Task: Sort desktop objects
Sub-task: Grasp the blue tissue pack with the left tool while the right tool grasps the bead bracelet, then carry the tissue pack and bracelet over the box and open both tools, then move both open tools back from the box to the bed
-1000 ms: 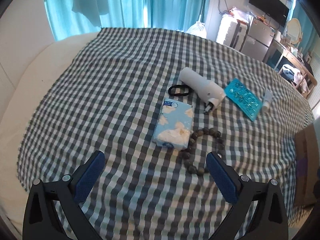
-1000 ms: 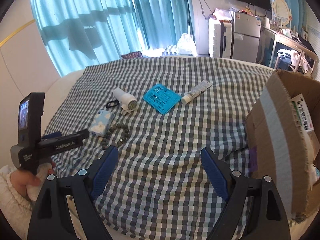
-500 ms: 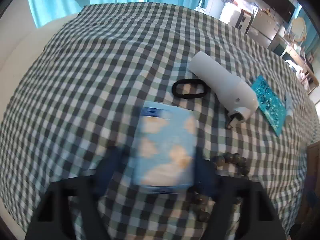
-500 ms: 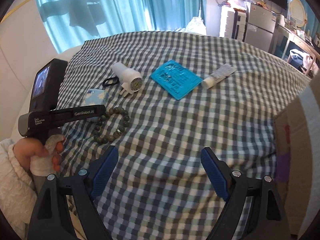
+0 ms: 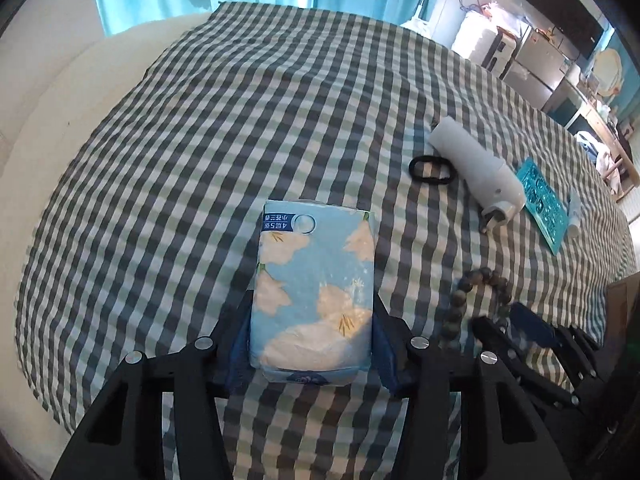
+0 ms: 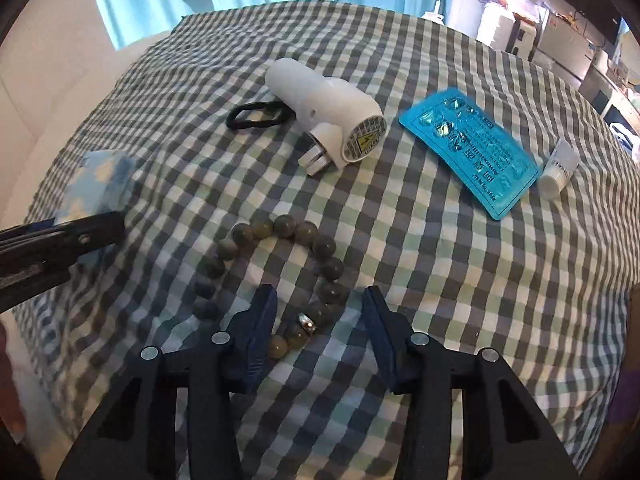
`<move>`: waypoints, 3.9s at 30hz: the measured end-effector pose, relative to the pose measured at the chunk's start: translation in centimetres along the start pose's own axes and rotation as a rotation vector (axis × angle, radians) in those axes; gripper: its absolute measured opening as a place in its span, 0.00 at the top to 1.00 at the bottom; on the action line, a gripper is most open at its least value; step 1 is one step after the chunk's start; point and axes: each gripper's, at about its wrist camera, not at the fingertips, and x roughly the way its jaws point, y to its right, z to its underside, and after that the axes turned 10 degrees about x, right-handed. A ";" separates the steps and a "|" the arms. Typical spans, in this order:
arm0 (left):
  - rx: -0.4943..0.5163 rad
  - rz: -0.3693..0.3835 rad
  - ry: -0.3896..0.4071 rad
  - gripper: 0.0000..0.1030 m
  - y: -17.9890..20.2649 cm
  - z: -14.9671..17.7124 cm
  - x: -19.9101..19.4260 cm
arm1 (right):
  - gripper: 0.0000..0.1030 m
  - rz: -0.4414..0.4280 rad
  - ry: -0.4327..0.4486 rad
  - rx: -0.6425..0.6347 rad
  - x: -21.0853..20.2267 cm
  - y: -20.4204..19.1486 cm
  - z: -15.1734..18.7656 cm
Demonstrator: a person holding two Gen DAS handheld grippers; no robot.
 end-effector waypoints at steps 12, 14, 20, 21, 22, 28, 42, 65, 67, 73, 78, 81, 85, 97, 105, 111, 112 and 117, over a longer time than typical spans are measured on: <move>0.045 0.016 0.041 0.49 2.2 0.3 -3.1 | 0.89 -0.099 0.113 0.141 -7.5 3.0 1.0; 0.055 0.027 0.056 0.49 2.5 0.3 -3.9 | 0.89 -0.103 0.140 0.133 -9.5 3.2 1.3; 0.080 0.021 0.112 0.49 3.7 0.9 -7.3 | 0.89 -0.090 0.222 0.157 -14.6 3.6 1.3; 0.083 0.025 0.121 0.49 4.0 0.9 -8.0 | 0.89 -0.097 0.228 0.163 -15.4 3.7 1.4; 0.090 0.028 0.132 0.49 4.3 1.0 -8.8 | 0.89 -0.096 0.231 0.165 -15.7 3.6 1.4; 0.139 0.051 0.196 0.49 6.9 1.3 -13.0 | 0.89 -0.128 0.276 0.187 -20.2 4.2 2.4; 0.262 0.107 0.311 0.49 14.5 3.5 -21.7 | 0.89 -0.190 0.385 0.208 -30.8 7.1 4.8; 0.590 0.386 0.281 0.49 37.9 2.6 -22.6 | 0.89 0.039 0.479 0.401 -36.6 26.0 6.9; 0.614 0.398 0.263 0.49 39.9 2.6 -21.7 | 0.89 0.046 0.465 0.434 -35.9 27.9 7.0; 0.685 0.380 0.209 0.46 45.1 3.1 -18.3 | 0.89 0.079 0.423 0.490 -33.5 32.1 7.2; 0.702 0.345 0.184 0.18 46.3 3.7 -16.5 | 0.71 0.100 0.407 0.548 -32.4 34.1 7.2; 0.690 0.282 0.220 0.13 45.6 3.9 -16.9 | 0.38 0.145 0.406 0.588 -32.6 34.5 7.3; 0.651 0.188 0.278 0.04 42.8 3.7 -18.4 | 0.38 0.141 0.432 0.594 -33.6 33.8 7.7; 0.494 0.010 0.391 0.00 31.0 3.9 -22.3 | 0.27 0.090 0.503 0.508 -35.7 25.9 9.9; 0.364 -0.009 0.374 0.00 20.8 4.9 -22.4 | 0.24 0.026 0.508 0.394 -34.8 19.7 9.1; 0.250 -0.050 0.324 0.00 14.2 5.2 -20.3 | 0.24 -0.024 0.486 0.299 -32.6 15.3 8.1; 0.227 -0.053 0.310 0.00 13.2 5.1 -19.8 | 0.24 -0.032 0.477 0.283 -32.0 14.5 7.8; 0.150 -0.057 0.256 0.00 10.1 4.8 -17.1 | 0.24 -0.051 0.417 0.240 -29.0 12.1 6.8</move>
